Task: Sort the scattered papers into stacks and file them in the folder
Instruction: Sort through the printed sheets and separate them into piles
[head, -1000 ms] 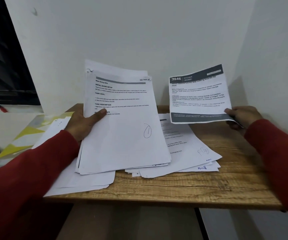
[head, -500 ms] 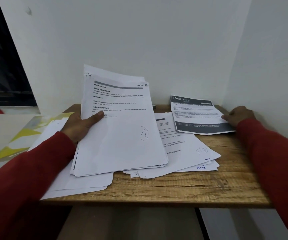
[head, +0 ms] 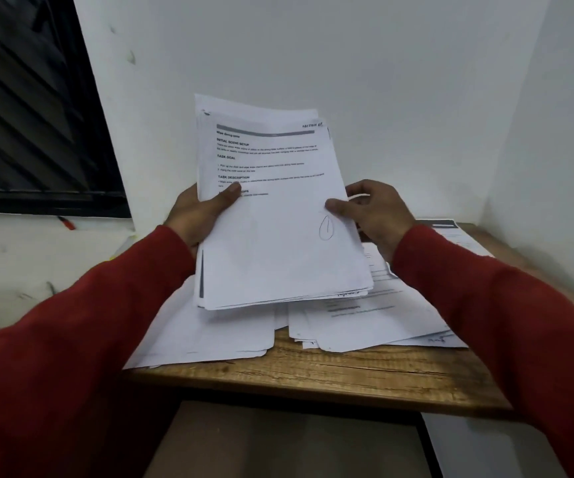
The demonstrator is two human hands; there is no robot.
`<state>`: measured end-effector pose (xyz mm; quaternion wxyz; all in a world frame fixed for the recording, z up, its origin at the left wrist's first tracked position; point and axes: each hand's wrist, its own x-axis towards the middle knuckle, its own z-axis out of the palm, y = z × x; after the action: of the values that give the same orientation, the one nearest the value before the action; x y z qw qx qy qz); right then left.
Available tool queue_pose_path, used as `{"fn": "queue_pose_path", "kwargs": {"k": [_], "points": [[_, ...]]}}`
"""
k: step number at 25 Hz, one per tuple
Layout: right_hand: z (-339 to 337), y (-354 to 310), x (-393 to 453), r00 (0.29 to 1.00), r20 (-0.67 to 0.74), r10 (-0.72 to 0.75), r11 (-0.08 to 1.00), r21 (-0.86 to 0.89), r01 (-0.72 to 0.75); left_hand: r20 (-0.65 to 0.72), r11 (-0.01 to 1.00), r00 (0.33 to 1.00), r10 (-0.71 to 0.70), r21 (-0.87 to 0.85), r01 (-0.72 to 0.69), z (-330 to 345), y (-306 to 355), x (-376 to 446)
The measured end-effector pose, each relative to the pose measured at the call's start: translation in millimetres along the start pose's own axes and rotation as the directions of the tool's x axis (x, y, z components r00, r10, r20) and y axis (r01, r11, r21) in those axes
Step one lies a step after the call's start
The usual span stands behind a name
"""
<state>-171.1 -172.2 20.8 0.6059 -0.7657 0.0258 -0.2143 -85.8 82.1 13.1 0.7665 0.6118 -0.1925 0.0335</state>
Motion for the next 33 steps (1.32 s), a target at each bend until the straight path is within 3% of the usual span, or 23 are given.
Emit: {"fn": "queue_pose_path", "kwargs": {"k": [4, 8, 12, 15, 19, 25, 28, 30, 33], "points": [[21.2, -10.3, 7.8, 0.989, -0.131, -0.073, 0.997, -0.017, 0.071, 0.043, 0.999, 0.998, -0.038, -0.024, 0.039, -24.5, 9.7, -9.9], [36.8, -21.0, 7.1, 0.976, -0.199, -0.091, 0.996, -0.038, 0.085, -0.042, 0.999, 0.998, 0.037, 0.036, -0.036, -58.3, 19.4, -11.4], [34.4, -15.5, 11.2, 0.959, -0.281, -0.039, 0.999, 0.013, 0.044, -0.29, 0.988, 0.952, 0.095, 0.148, -0.053, -128.6, 24.5, -2.2], [34.7, 1.2, 16.0, 0.964, -0.265, -0.04, 0.997, -0.081, 0.019, -0.523, 0.982, 0.844, 0.117, 0.189, -0.019, -175.3, 25.6, -5.1], [44.9, 21.6, 13.0, 0.987, -0.159, -0.024, 0.959, -0.282, -0.022, -0.677, 0.967, 0.713, 0.184, 0.256, -0.006, -205.9, 18.3, -12.6], [72.0, 47.6, -5.0, 0.976, 0.133, 0.174, 0.888, -0.449, -0.097, -0.72, 0.976, 0.665, 0.198, 0.207, -0.066, -206.3, 23.4, -11.2], [78.5, 46.1, -11.7, 0.96, 0.189, 0.206, 0.913, -0.39, -0.119, -0.724, 0.968, 0.641, 0.252, 0.19, -0.166, -192.6, 31.8, -11.1], [83.6, 40.5, -17.1, 0.946, 0.233, 0.225, 0.934, -0.33, -0.14, -0.697, 0.967, 0.672, 0.249, 0.141, -0.212, -176.5, 34.8, -13.5], [94.7, 33.7, -24.1, 0.919, 0.302, 0.251, 0.933, -0.328, -0.147, -0.588, 0.985, 0.792, 0.164, 0.058, -0.161, -147.3, 26.2, -17.7]]}}
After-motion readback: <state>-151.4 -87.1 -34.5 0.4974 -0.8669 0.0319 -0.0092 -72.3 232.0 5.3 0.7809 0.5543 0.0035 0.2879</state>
